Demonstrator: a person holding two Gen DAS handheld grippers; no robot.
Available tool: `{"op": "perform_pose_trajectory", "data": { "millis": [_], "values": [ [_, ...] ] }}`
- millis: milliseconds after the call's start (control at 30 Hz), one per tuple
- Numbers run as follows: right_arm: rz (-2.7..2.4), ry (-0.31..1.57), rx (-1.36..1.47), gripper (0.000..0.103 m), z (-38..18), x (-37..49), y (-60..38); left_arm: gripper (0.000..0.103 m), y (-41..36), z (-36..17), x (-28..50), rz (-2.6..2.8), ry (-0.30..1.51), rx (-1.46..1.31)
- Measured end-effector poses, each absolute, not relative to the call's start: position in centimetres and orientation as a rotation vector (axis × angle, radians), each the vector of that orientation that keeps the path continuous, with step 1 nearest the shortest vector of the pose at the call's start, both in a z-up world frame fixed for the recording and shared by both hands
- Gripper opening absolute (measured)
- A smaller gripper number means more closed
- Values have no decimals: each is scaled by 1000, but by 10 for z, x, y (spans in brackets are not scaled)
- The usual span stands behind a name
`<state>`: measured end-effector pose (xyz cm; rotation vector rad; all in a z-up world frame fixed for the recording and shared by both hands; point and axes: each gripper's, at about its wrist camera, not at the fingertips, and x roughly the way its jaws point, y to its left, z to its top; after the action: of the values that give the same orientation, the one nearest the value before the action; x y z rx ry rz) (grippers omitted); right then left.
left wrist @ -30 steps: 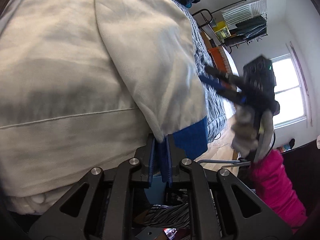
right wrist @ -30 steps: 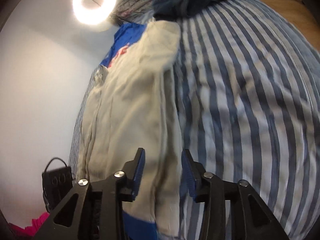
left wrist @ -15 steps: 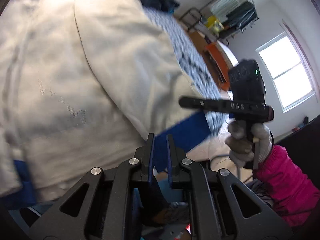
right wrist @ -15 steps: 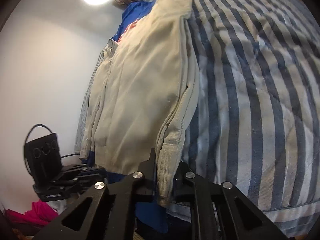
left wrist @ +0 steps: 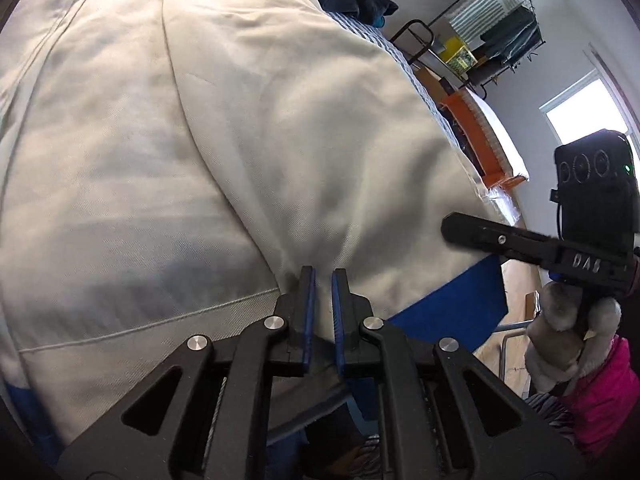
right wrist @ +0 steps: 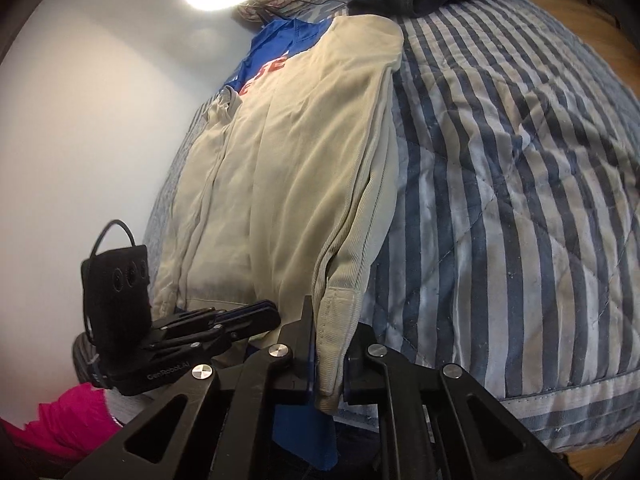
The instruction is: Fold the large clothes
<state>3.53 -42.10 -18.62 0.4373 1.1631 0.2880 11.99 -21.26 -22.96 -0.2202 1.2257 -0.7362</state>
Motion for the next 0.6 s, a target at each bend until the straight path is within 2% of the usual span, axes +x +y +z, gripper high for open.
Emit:
{"op": "perform_pose_trajectory", "data": {
  "millis": [300, 600],
  "values": [
    [251, 1110, 203, 6, -159, 44, -376, 7, -163, -153, 103, -722, 1042, -233],
    [287, 1044, 1, 6, -134, 47, -327, 7, -52, -100, 115, -568, 895, -313]
  ]
}}
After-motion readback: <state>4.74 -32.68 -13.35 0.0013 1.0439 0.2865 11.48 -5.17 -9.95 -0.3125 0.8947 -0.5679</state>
